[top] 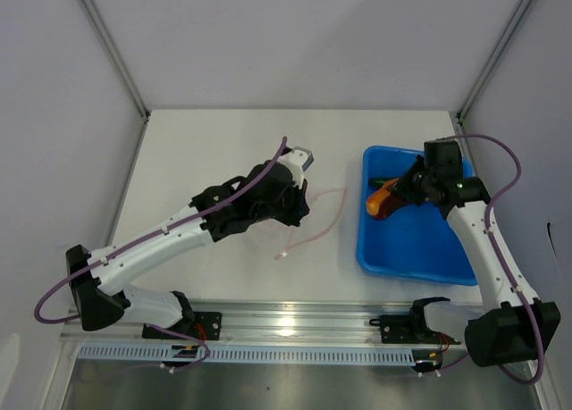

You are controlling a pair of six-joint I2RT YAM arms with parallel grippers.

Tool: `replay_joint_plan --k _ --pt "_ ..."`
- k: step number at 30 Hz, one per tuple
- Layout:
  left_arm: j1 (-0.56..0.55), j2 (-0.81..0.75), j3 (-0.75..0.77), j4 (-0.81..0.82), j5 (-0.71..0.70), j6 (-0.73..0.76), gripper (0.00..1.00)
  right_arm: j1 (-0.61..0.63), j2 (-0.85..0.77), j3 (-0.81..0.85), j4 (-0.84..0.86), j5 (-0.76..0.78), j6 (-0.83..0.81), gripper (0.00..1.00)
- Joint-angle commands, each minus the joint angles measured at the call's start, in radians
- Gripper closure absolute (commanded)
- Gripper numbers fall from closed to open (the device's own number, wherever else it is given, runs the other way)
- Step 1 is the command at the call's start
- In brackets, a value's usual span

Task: Place the food in the zip-top bag and seal the zipper
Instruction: Pick up the fake bread from the bin, then place the fake bread in the zipper food storage bag.

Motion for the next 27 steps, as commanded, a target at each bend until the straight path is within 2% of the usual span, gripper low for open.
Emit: replay_joint_plan --k 1,8,17,27 --pt "0.038 0.010 0.052 -0.002 0.052 0.012 1.00 0.002 -0.096 0.013 0.025 -0.152 -0.060 1.00" --pt "0.095 0.038 0.061 0.028 0.121 0.020 0.99 0.002 -0.169 0.074 0.016 -0.366 -0.054 1.00" --pt "0.136 0.117 0.159 -0.001 0.162 0.029 0.99 0.003 -0.208 0.201 0.039 -0.557 0.015 1.00" --pt "0.161 0.183 0.260 -0.034 0.150 0.037 0.99 0.011 -0.243 0.254 0.206 -0.769 0.206 1.00"
